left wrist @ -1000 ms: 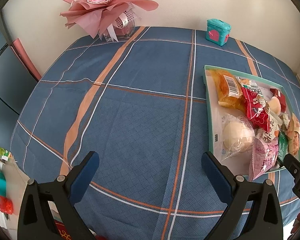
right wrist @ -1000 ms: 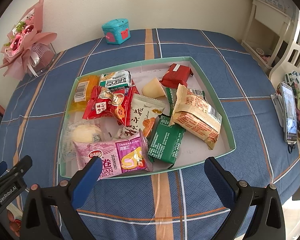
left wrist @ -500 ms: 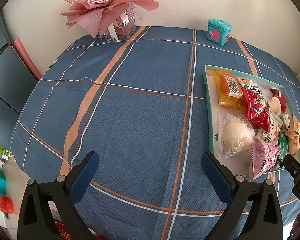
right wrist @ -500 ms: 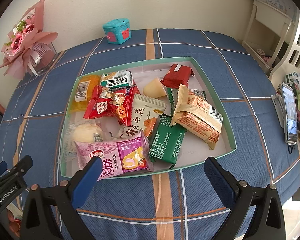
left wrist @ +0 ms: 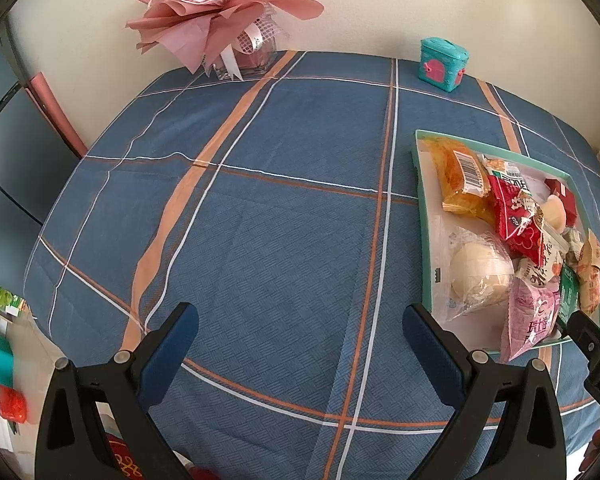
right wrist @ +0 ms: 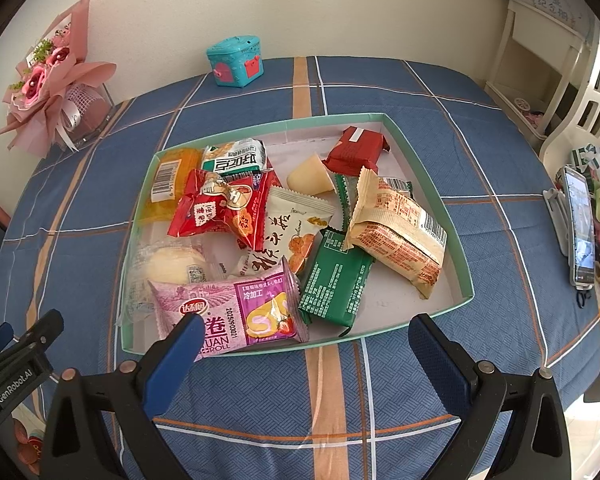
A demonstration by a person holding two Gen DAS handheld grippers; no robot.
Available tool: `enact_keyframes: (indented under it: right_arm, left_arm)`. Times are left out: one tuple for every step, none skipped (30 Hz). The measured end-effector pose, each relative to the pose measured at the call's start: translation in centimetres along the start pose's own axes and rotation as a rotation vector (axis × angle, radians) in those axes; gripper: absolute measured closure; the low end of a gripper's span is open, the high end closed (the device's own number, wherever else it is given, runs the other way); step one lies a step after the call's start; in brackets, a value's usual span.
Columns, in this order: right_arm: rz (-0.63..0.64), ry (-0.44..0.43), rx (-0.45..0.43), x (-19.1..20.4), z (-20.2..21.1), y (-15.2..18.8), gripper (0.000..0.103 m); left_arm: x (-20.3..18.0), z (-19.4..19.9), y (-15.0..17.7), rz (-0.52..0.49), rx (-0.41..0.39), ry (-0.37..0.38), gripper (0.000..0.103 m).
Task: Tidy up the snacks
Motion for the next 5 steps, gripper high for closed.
enact_keyframes:
  right_arm:
    - [0.000,0.000,0.000,0.00,0.00,0.00,0.000]
    - [0.001,0.001,0.001,0.00,0.02,0.02,0.000]
    - [0.000,0.001,0.000,0.01,0.01,0.00,0.000]
    - [0.000,0.001,0.000,0.00,0.01,0.00,0.000]
    - [-0.001,0.001,-0.001,0.00,0.04,0.00,0.000]
  left_arm:
    - [0.11,0.16,-0.06,0.003,-0.008,-0.005,0.001]
    - [0.24,0.23,-0.12,0.005,-0.012,-0.009,0.001]
    - [0.37,0.28,-0.11,0.006,-0.014,-0.012,0.001]
    - [0.40,0.32,-0.03,0.008,-0.011,-0.012,0.001]
    - [0.38,0.21,-0.02,0.009,-0.007,-0.011,0.001]
Point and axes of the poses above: each gripper's, at about its wrist camera, not at the fingertips, and z roughly against the way its jaws point, x to its left, y to its underside, the point moved 8 cm from there along -z, roughly the way its jaws point, and after that the axes turned 15 degrees about -x, right-handed, at the moved point
